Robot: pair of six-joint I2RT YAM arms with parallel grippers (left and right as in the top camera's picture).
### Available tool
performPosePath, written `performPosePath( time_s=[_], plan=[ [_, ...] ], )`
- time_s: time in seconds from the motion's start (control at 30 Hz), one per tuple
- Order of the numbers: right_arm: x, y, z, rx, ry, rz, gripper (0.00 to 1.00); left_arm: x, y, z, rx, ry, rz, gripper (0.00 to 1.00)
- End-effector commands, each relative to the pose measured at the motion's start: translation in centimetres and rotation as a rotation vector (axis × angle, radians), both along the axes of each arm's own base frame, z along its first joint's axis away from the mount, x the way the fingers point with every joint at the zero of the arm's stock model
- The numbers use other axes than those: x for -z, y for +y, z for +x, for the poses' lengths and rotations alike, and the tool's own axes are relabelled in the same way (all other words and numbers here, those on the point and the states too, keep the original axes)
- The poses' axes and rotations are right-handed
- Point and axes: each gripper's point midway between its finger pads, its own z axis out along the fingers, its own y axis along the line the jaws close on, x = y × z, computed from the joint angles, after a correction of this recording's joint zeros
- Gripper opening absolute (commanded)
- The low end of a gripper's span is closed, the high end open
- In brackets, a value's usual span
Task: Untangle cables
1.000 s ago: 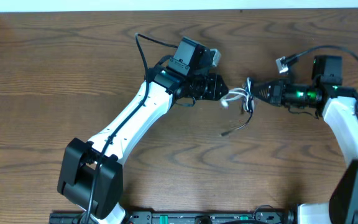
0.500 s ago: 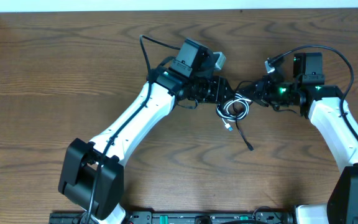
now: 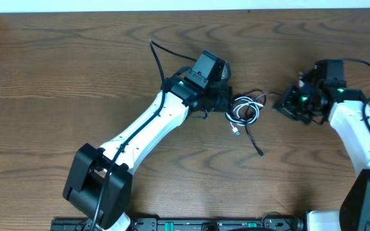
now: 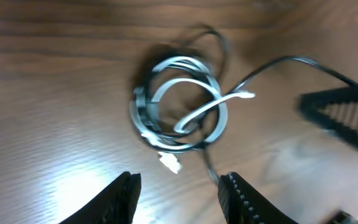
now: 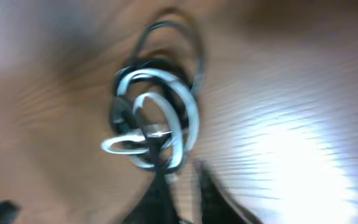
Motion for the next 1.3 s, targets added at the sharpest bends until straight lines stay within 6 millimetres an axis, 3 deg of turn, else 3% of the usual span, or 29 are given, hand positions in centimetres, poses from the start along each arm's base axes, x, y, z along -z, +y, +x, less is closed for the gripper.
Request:
performPosePath(
  time_s=[0.0,0.13,0.2,0.4,0.53,0.7,1.27],
  plan=[
    [0.6,-3.5,-0.1,0.025,0.001,-0.131,0.43,2.4,1.3,0.1,-0.025,-0.004,0.087,0.42],
    [0.9,-5.9,-0.7,0.070,0.028,-0.160,0.62,3.6,0.2,-1.0,0.123,-0.056,0.132,0.31],
    [0.9,-6.5,-0.8,0.073,0.029,-0.156,0.66,3.9,-0.8,-1.6,0.223,-0.108,0.155,0.31],
    [1.1,-7.2,-1.7,0.043,0.045,-0.154,0.67,4.9,-3.7,-2.7,0.464,-0.310,0.290,0.34],
    [1.2,-7.1,-2.0,0.026,0.053,-0.156,0.67,6.8,-5.5,-3.8,0.682,-0.402,0.348,0.36],
    [1.2,-7.1,-2.2,0.009,0.058,-0.159,0.67,9.1,-5.3,-3.5,0.775,-0.419,0.405,0.37],
    [1.2,-7.0,-2.3,-0.002,0.058,-0.161,0.67,12.2,-5.8,-3.0,0.910,-0.466,0.446,0.48]
  ],
)
